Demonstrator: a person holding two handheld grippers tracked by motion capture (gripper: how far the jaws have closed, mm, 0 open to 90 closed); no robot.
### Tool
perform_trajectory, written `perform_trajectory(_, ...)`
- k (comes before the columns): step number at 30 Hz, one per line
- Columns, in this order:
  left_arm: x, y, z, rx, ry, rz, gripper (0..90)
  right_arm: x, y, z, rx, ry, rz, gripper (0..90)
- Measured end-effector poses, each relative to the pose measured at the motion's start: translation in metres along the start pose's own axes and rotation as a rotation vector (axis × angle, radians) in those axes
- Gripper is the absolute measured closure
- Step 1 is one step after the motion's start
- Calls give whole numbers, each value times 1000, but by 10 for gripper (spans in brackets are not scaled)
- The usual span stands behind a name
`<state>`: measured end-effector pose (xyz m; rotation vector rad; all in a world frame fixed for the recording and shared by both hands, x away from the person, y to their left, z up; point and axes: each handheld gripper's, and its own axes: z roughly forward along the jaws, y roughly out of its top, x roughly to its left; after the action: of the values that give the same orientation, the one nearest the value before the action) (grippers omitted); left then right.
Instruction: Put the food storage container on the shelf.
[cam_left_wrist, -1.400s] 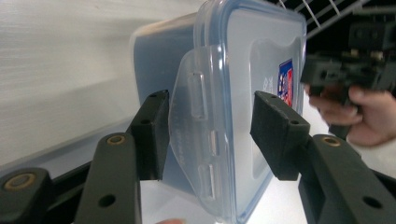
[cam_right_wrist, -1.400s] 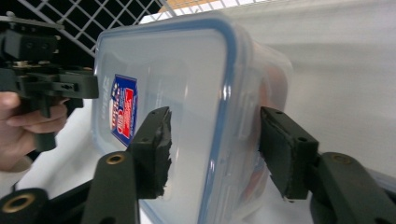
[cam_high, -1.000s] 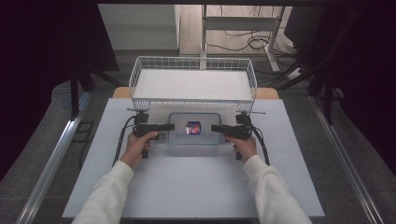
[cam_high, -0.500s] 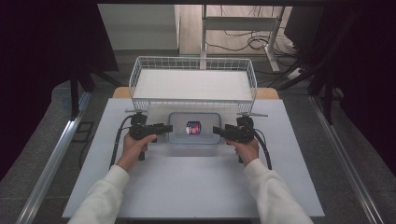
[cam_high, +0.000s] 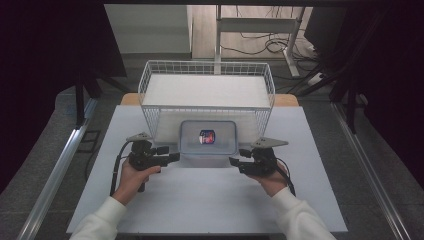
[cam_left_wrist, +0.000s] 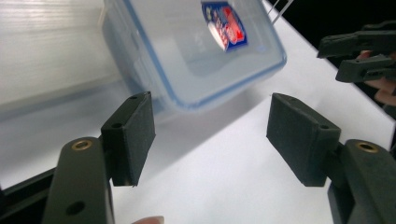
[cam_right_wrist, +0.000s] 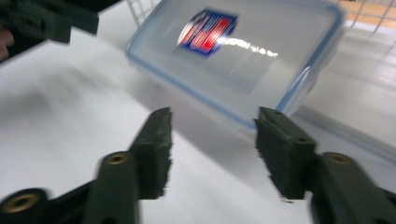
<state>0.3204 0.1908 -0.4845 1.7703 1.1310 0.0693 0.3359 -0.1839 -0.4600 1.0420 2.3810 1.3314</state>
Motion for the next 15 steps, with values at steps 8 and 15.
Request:
perform_trajectory(8, -20, -19, -11, 33, 44, 66, 301, 24, -12, 19, 118, -8, -137, 766)
perform_trajectory(15, -35, -37, -21, 67, 69, 100, 290, 43, -8, 44, 165, 21, -176, 875)
